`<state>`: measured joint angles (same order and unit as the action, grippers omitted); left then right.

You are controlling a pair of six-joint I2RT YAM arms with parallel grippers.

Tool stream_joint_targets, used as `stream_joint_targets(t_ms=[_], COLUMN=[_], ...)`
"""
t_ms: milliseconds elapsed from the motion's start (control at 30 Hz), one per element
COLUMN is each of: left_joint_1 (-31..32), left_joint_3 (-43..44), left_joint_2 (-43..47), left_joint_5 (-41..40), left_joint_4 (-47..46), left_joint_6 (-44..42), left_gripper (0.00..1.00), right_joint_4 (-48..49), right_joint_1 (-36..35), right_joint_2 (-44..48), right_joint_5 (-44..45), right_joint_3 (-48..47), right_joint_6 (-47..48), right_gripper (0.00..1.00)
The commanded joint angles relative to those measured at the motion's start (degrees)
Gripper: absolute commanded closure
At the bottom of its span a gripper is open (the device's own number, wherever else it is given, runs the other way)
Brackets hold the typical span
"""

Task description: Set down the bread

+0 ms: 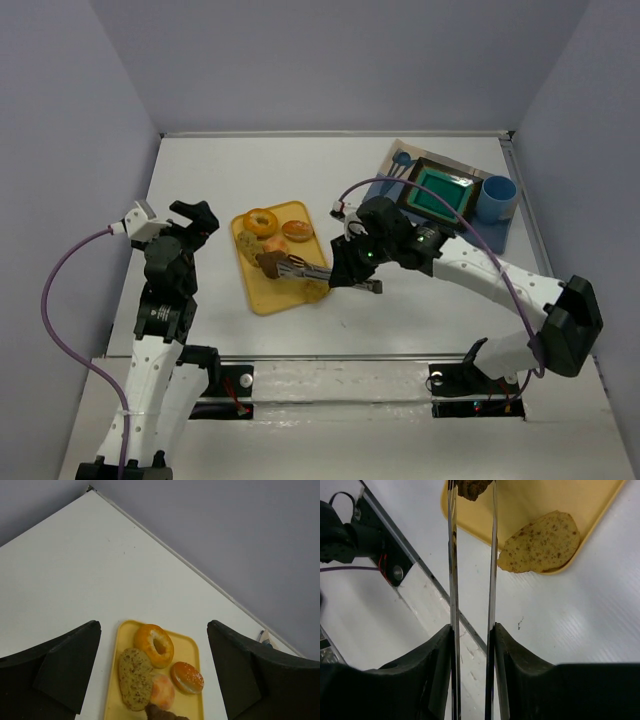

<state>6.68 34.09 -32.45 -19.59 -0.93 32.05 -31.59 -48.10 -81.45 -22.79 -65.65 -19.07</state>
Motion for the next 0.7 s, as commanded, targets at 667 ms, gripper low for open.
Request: stream_joint_targets(t_ms=[667], left_joint_1=[0.09], left_joint_3=[-0.78], left_joint_2=[-0.16], left_joint_5=[-1.94], left_joint_4=[-1.27], left_joint_6=[0.38], left_gripper=[0.01], right_joint_4=[11.55], right_joint_1=[35.87], right_joint_2=[9.04], right_joint_5=[41.61], right_joint_3=[1.66], right_joint_6=[-5.36], right_gripper=[0.93])
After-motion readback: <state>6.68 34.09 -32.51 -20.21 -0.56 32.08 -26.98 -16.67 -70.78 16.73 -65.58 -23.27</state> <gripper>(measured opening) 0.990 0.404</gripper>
